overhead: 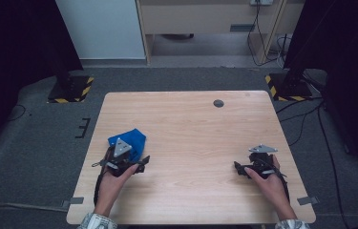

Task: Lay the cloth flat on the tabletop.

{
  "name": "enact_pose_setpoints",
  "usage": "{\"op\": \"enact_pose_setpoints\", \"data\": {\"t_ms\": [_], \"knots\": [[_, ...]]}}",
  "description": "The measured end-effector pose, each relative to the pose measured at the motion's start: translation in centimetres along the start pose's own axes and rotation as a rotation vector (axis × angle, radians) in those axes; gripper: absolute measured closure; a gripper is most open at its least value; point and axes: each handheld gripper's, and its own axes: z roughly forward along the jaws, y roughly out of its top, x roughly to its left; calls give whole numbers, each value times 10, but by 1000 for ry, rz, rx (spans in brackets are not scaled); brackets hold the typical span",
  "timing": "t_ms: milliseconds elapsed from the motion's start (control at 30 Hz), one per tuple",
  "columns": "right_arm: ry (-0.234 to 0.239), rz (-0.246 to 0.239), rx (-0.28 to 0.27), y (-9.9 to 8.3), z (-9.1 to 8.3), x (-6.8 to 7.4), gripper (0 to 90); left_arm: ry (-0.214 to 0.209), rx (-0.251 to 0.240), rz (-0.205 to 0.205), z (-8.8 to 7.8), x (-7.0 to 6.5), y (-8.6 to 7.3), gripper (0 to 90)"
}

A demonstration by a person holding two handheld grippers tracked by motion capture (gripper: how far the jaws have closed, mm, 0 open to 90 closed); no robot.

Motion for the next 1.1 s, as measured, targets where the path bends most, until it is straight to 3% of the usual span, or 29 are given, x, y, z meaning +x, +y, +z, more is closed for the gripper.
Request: {"op": "enact_pose_setpoints", "data": {"t_ms": [133, 267, 500, 533, 600, 667, 800, 933, 1033, 1100], "knots": [[0, -2, -2, 0, 0, 0, 15, 43, 5, -57, -6, 20, -6, 52], [1, -2, 0, -1, -1, 1, 15, 88, 51, -47, -3, 27, -13, 54], [2, -4, 1, -1, -1, 1, 16, 145, 142, -93, 11, 41, -26, 76], [2, -4, 1, -1, -1, 1, 16, 145, 142, -93, 11, 41, -26, 79], [1, -2, -1, -1, -1, 1, 16, 140, 176, -111, 15, 45, -32, 106], [1, 0, -1, -1, -1, 1, 15, 139, 228, -103, 20, 47, -37, 124], [1, 0, -1, -1, -1, 1, 15, 148, 226, -102, 22, 48, -38, 150], [1, 0, -1, -1, -1, 1, 16, 151, 207, -89, 17, 49, -38, 350], [2, -1, 1, -1, -1, 1, 16, 142, 197, -89, 16, 49, -38, 557], [2, -2, 0, -1, -1, 1, 16, 135, 192, -94, 15, 49, -38, 590]]}}
